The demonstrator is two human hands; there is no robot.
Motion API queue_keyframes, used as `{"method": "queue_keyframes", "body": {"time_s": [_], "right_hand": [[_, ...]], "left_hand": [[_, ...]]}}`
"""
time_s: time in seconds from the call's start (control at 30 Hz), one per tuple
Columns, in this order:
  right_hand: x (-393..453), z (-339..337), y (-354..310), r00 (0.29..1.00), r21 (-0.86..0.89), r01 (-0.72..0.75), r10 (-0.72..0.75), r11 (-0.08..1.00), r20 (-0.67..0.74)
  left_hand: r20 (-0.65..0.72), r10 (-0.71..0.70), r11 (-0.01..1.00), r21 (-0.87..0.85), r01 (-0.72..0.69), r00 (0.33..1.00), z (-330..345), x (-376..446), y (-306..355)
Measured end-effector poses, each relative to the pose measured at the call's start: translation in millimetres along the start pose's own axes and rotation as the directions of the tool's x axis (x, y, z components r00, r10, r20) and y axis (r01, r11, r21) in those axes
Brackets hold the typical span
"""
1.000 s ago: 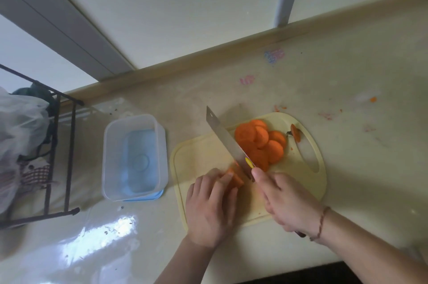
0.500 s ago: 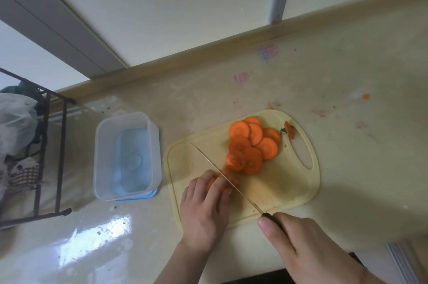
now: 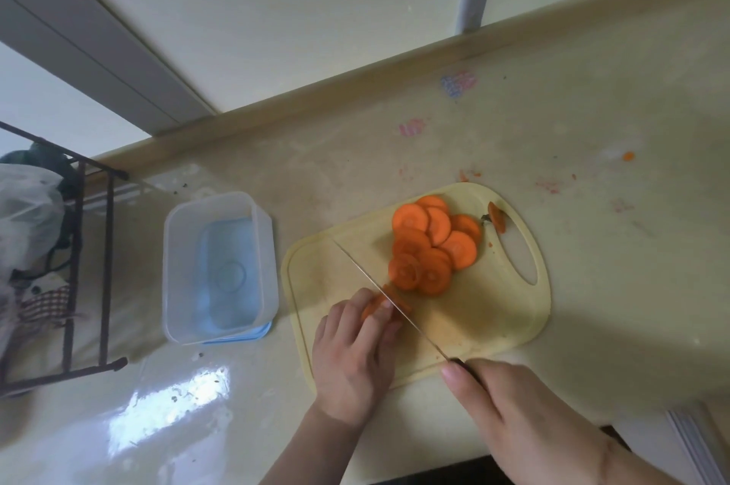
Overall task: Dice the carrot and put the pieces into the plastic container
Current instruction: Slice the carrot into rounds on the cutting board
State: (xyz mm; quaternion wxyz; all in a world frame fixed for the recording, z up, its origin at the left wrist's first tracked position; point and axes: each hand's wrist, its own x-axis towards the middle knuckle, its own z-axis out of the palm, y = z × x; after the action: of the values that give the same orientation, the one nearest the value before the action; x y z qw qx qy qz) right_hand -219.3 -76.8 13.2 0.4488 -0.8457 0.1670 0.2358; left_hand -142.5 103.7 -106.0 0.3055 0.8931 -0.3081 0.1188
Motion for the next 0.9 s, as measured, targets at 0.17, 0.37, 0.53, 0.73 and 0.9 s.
{"method": "queue_keyframes", "body": {"time_s": [0.17,0.37,0.53,0.73,0.9], "right_hand": [[4,1,12,0.998,0.021,-0.039,0.038,0.999,0.049],[52,23,4,0.997,0.043,0.076,-0.076,0.996,-0.018],[58,9,-9,0.998,0.124,0.044,-0.039,0.991,-0.047],[39,-17,-22,0.991,0.368,-0.133,0.116,0.920,0.068],[10,-13,-12,0.999,0.077,0.037,-0.035,0.996,-0.023]], "left_hand": [[-0.009,-0.006,1.000,-0.008,0.006,1.000,2,2,-1],[-0.003,-0.020,1.000,0.001,0.020,1.000,1,-2,0],[-0.006,-0.016,1.000,0.016,0.016,1.000,-4,-1,2],[-0.020,-0.064,0.997,-0.032,0.063,0.998,-6,0,5],[-0.041,-0.066,0.997,-0.041,0.064,0.997,-5,0,4]]}}
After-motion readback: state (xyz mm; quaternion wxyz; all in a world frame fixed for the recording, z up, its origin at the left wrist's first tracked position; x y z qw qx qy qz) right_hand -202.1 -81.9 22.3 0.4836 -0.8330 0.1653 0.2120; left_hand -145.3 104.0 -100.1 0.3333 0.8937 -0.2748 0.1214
